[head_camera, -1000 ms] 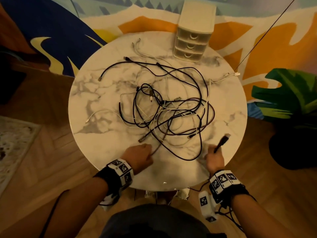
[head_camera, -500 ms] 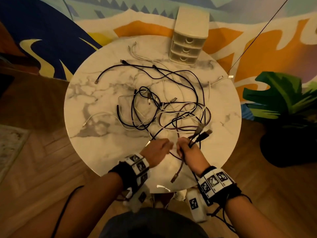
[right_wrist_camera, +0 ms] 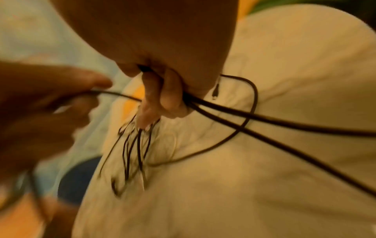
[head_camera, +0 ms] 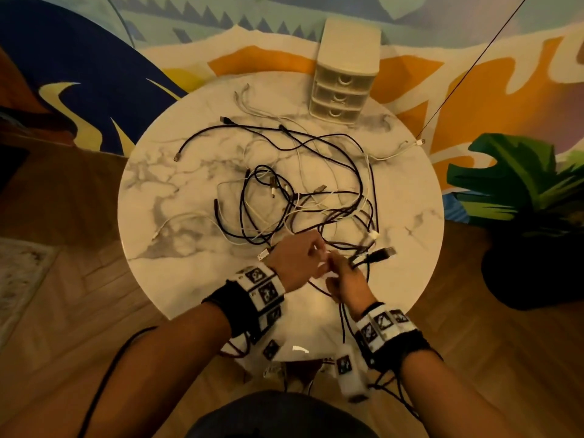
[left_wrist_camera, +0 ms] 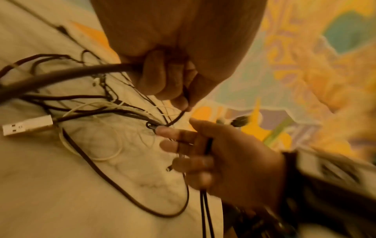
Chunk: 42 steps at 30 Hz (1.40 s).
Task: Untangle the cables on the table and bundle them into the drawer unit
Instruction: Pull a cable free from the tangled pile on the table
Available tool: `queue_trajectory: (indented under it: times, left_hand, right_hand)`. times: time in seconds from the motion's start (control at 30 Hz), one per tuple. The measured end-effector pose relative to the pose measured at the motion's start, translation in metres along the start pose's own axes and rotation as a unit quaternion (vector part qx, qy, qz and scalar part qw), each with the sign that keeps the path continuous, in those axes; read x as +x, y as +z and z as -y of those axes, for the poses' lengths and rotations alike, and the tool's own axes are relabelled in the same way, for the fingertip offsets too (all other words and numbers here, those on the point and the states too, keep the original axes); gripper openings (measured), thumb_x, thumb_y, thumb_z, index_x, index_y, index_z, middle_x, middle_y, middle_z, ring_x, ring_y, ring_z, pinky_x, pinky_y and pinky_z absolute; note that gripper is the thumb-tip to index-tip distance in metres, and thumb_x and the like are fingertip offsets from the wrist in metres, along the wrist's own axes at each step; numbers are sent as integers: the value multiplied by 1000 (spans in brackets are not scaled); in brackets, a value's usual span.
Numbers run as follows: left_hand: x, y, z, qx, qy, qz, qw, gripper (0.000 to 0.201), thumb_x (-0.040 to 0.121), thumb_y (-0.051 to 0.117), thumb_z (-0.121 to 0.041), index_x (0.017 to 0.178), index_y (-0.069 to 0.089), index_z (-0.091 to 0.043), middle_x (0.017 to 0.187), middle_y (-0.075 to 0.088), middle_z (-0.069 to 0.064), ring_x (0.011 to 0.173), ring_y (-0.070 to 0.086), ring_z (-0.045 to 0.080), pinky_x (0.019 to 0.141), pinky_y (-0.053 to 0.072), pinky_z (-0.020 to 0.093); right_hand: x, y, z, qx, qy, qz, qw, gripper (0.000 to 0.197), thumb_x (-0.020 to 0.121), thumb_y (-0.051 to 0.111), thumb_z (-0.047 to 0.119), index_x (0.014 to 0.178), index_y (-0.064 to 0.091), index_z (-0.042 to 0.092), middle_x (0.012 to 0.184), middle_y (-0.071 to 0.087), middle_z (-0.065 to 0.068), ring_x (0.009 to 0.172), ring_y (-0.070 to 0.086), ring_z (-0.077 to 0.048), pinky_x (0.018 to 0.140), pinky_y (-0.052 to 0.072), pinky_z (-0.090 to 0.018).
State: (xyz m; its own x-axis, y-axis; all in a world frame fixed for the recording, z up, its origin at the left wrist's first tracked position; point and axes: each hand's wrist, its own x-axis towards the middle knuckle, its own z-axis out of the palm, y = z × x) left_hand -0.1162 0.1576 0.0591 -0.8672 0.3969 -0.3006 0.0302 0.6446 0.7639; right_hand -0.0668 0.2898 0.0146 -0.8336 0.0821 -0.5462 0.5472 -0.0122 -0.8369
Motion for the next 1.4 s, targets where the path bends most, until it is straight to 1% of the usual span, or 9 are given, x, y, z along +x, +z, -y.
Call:
queue_trajectory:
  times: [0.23,0.5,0.6,0.8,0.9,1.03,1.23,1.33,1.4]
  left_hand:
    - [-44,0,-11,148,190,171,955,11,89,52,-18,99,55,-21,59,43,-11,55,41,4,54,30,18]
    - [-51,-10,32,315,58,301,898,4,81,57,-24,85,56,-24,78,53,-3,74,53,19,68,46,30]
    - [-41,-15,43,348,30,278,895,8,82,57,-26,89,58,-23,84,56,-1,76,54,19,69,46,30]
    - [2,-8,25,57,11,77,995,28,98,41,-33,92,58,-11,87,60,5,79,54,19,77,44,34]
    - [19,0,2,-130,-58,82,986,33,99,39,-24,101,60,2,83,58,10,76,53,20,77,45,38]
    - [35,6,-4,-295,-107,74,947,13,96,47,-14,90,58,-11,84,57,6,77,53,19,70,46,32]
    - [52,3,3,-160,-90,14,983,11,93,50,-13,85,56,-9,70,57,5,62,54,19,65,46,34]
    - [51,-2,14,36,-57,4,998,15,95,41,-14,92,56,-13,92,63,6,83,59,24,74,46,33]
    - [43,-3,16,211,-15,54,976,23,95,38,-21,102,58,-13,107,63,8,98,58,27,81,47,35]
  right_hand:
    - [32,-30,27,204,102,-10,974,30,101,30,27,97,54,10,88,64,-8,35,27,-3,32,16,-10]
    - [43,-36,37,170,88,-47,980,24,100,35,21,94,56,10,74,63,-9,34,30,-4,32,19,-11]
    - [39,-32,36,167,82,-50,981,26,101,37,23,85,55,13,58,53,-3,32,27,-4,33,18,-11]
    - [21,-1,38,6,38,28,999,36,101,36,29,71,50,14,58,53,-2,38,31,-9,40,19,-16]
    - [17,2,35,-34,0,48,998,37,102,34,27,86,58,3,64,56,-13,39,35,-11,39,21,-19]
    - [18,-11,35,-82,-42,91,992,32,103,33,30,114,53,6,72,61,-18,41,36,-16,36,25,-19]
    - [16,-15,38,-110,-42,102,988,35,103,30,24,93,60,9,79,69,-17,38,40,-14,37,30,-18]
    - [29,-28,41,-64,-19,-4,998,38,103,31,23,100,63,3,71,64,-14,36,41,-12,35,31,-16]
    - [38,-38,50,-50,-29,-36,998,36,102,30,20,102,62,4,70,63,-12,32,35,-7,33,27,-15]
